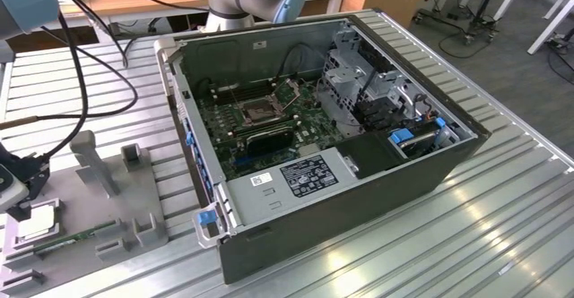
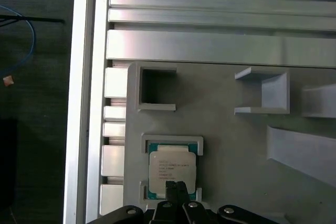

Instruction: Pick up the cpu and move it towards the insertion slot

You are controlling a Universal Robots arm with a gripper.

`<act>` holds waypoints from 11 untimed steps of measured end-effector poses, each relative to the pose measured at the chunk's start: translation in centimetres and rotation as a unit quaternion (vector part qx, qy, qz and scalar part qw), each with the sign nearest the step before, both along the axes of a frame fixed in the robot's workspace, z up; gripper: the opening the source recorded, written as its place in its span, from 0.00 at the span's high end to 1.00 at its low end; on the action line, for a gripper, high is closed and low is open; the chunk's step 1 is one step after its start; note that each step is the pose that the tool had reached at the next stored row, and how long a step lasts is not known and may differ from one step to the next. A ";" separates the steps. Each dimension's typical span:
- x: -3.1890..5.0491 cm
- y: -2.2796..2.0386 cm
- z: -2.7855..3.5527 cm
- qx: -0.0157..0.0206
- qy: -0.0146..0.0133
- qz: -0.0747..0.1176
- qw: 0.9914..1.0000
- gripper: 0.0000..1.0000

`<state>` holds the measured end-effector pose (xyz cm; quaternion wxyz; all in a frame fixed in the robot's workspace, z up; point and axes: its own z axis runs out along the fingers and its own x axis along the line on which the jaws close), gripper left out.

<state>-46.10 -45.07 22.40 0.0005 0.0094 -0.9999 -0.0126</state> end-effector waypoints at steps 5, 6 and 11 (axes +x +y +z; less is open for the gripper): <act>-0.01 0.01 -0.10 0.000 0.000 -0.008 1.000 0.89; -0.01 0.01 -0.11 0.000 0.000 -0.008 1.000 0.89; -0.01 0.01 -0.11 0.000 0.000 -0.009 1.000 0.89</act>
